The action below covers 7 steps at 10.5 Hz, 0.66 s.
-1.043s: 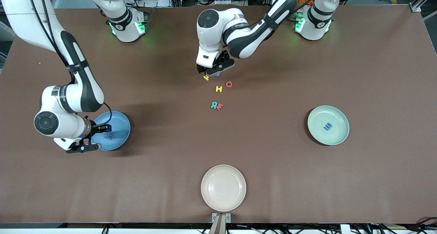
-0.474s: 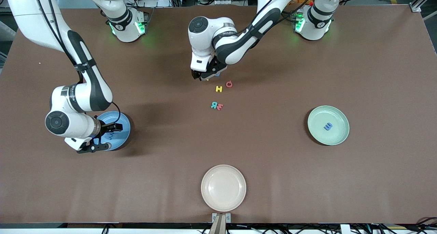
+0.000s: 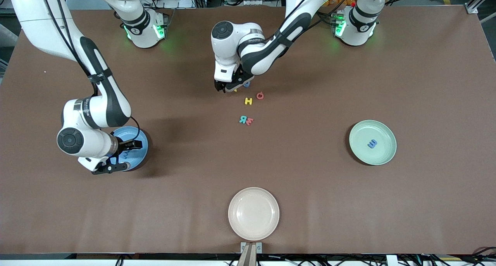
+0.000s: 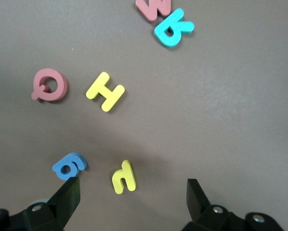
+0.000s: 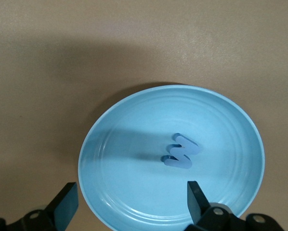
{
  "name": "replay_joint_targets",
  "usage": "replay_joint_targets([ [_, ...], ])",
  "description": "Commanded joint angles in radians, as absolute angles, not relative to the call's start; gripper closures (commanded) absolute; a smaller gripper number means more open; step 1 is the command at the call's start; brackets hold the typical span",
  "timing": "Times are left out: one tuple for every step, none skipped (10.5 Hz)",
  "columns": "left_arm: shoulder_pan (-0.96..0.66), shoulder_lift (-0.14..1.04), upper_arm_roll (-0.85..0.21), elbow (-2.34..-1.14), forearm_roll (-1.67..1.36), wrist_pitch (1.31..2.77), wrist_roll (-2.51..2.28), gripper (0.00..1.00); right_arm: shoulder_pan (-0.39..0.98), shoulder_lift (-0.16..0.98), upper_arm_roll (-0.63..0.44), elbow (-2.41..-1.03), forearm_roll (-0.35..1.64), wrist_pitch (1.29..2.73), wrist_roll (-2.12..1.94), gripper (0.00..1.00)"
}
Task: Sort uppercase to blue plate, lowercase to green plate
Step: 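Release the M on the blue plate and lower the left gripper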
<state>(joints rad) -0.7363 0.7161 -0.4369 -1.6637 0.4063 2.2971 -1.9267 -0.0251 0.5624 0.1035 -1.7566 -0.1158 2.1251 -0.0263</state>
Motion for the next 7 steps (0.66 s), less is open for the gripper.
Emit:
replay_joint_targets([
  [-0.764,0.752,-0.423,-1.635,0.436,2.306,-1.963,0.10,-0.025,0.574,0.103,-1.752,-0.100,2.135,-0.026,0.00],
  [-0.765,0.761,-0.423,-1.631,0.436,2.307,-1.965,0.14,-0.025,0.574,0.103,-1.753,-0.098,2.143,-0.025,0.00],
  [-0.767,0.770,-0.420,-1.628,0.437,2.312,-1.965,0.15,-0.031,0.575,0.103,-1.755,-0.098,2.151,-0.025,0.00],
  [-0.770,0.776,-0.417,-1.628,0.451,2.316,-1.965,0.15,-0.032,0.575,0.103,-1.755,-0.098,2.154,-0.026,0.00],
  [-0.770,0.781,-0.417,-1.628,0.456,2.316,-1.965,0.18,-0.031,0.581,0.103,-1.755,-0.098,2.154,-0.026,0.00],
  [-0.770,0.784,-0.417,-1.628,0.456,2.318,-1.965,0.18,-0.032,0.581,0.103,-1.755,-0.100,2.161,-0.026,0.00],
  [-0.770,0.788,-0.417,-1.628,0.456,2.318,-1.965,0.20,-0.031,0.583,0.103,-1.755,-0.100,2.161,-0.026,0.00],
])
